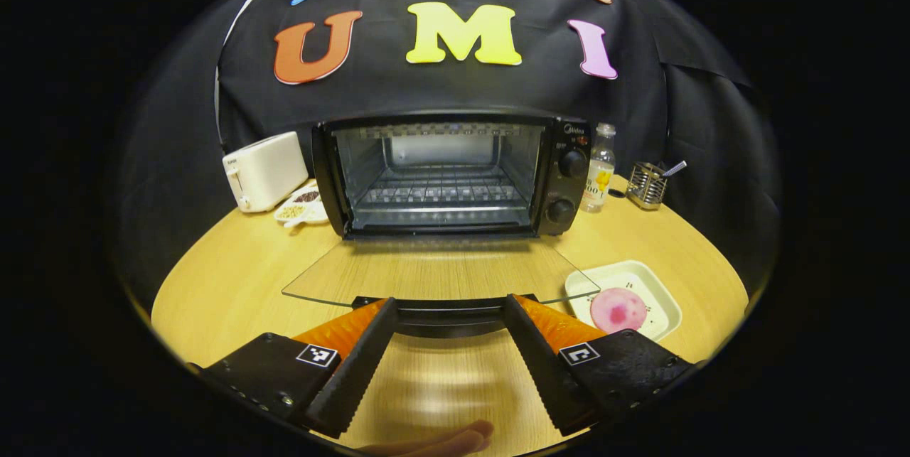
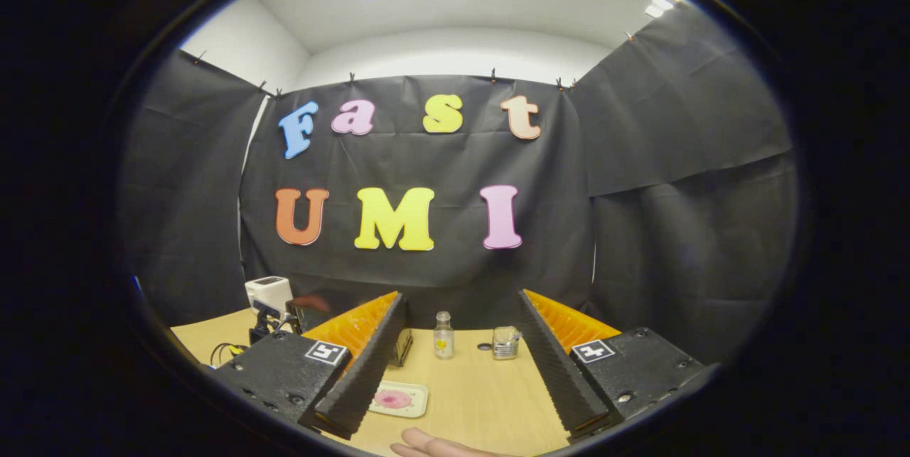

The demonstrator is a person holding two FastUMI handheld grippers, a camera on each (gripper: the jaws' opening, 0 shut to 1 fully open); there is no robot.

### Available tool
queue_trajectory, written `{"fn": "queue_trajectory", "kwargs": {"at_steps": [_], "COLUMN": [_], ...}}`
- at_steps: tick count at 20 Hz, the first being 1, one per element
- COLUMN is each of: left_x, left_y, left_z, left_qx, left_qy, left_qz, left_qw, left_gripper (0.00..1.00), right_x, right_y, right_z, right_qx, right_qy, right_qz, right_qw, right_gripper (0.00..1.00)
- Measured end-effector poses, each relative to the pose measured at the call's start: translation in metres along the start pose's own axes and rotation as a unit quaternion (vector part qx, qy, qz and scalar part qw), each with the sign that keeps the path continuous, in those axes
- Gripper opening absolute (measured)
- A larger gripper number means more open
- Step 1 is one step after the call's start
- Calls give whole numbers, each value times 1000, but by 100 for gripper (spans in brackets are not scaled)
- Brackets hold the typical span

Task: Open the electric oven with the left hand, put the food in, and close the electric oven.

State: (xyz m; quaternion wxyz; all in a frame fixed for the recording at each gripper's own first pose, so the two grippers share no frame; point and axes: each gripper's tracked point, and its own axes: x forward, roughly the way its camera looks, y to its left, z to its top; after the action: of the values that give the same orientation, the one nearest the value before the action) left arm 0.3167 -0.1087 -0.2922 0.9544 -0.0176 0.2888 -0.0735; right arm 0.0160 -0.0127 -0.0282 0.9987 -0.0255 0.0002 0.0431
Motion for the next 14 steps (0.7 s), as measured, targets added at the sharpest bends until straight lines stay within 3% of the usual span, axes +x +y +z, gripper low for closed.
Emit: {"fn": "queue_trajectory", "kwargs": {"at_steps": [2,8,9,12,13,14], "left_x": [7,8,8,5,1,-5], "left_y": [0,-1,0,0,0,1], "left_z": [-25,-26,-28,-25,-23,-19], "left_qx": [-10,0,3,1,-1,-6], "left_qy": [41,19,20,11,7,-2], "left_qz": [0,0,1,2,3,5], "left_qw": [999,1000,1000,1000,1000,1000], "left_gripper": [97,97,97,97,97,97], "right_x": [3,4,5,10,14,18], "right_y": [1,5,7,11,13,14], "right_z": [-2,-4,-5,-11,-15,-21], "right_qx": [-1,-7,-7,-17,-28,-38], "right_qy": [4,8,9,17,25,34], "right_qz": [0,2,3,4,4,3], "right_qw": [1000,1000,1000,1000,999,999], "right_gripper": [96,96,100,96,100,96]}}
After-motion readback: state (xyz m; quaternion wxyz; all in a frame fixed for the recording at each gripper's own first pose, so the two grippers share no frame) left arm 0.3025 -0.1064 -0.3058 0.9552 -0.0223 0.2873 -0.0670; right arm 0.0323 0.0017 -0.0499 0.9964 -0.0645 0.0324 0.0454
